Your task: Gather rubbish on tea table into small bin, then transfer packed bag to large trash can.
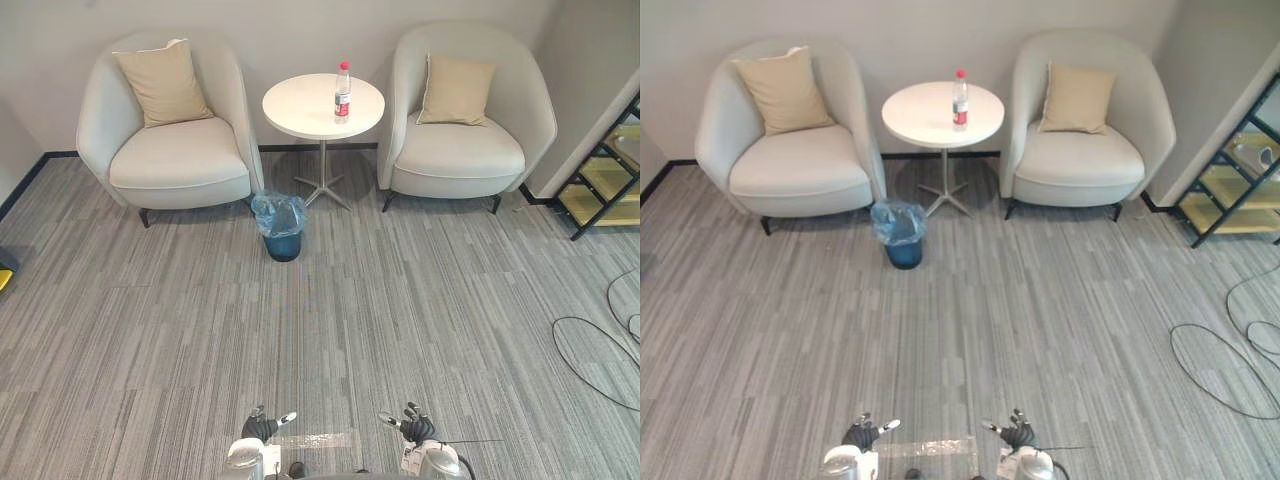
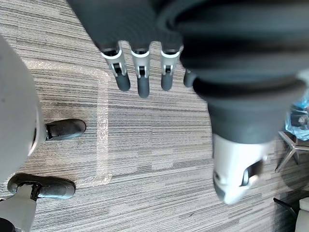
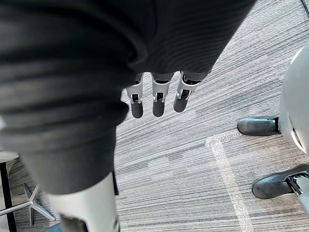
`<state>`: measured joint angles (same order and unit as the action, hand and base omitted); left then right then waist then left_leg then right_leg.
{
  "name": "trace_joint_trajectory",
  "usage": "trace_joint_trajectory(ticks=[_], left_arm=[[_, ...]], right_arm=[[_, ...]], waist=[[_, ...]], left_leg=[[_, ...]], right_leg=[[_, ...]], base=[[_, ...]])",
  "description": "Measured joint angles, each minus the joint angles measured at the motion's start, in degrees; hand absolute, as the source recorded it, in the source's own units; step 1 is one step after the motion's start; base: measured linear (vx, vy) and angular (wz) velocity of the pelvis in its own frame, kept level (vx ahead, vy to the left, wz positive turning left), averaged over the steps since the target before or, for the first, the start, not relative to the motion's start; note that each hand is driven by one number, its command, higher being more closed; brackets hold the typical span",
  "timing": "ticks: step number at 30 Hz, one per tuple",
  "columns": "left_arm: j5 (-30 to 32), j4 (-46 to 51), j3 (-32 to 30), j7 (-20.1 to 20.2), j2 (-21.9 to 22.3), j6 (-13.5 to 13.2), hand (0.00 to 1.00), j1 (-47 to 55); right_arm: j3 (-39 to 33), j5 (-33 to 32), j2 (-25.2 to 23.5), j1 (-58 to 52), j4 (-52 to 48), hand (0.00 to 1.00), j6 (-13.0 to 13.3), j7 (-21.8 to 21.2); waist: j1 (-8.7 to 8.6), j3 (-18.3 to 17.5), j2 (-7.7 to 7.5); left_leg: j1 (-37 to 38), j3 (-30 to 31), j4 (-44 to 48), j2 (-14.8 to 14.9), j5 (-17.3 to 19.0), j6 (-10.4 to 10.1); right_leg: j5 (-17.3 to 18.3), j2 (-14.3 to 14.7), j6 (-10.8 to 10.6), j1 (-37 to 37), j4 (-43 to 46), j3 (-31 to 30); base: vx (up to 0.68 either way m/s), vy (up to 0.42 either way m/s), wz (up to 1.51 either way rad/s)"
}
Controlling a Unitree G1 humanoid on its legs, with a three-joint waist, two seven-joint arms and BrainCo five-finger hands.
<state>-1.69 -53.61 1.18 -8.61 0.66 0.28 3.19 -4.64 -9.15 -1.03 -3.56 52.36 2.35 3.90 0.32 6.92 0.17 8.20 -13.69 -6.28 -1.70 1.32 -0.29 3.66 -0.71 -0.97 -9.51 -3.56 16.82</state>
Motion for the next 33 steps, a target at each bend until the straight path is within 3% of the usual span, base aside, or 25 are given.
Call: trace_joint_trajectory(ticks=[33], left_arm=[[0.48,-1.68,3.27,-0.08,-0.36,0.06,0.0,-1.76]], right_arm=[[0.38,-5.05,0.93,2.0,2.62,0.0,0.38,0.27]], waist=[[-0.11,1.73,0.37]], left_leg=[[-0.17,0.3,0.01,0.03,0.04,-0.01]], right_leg=[[0.09,0.23,0.05,-0.43,-0.71,0.47]], base=[[0.0,0.0,0.01]])
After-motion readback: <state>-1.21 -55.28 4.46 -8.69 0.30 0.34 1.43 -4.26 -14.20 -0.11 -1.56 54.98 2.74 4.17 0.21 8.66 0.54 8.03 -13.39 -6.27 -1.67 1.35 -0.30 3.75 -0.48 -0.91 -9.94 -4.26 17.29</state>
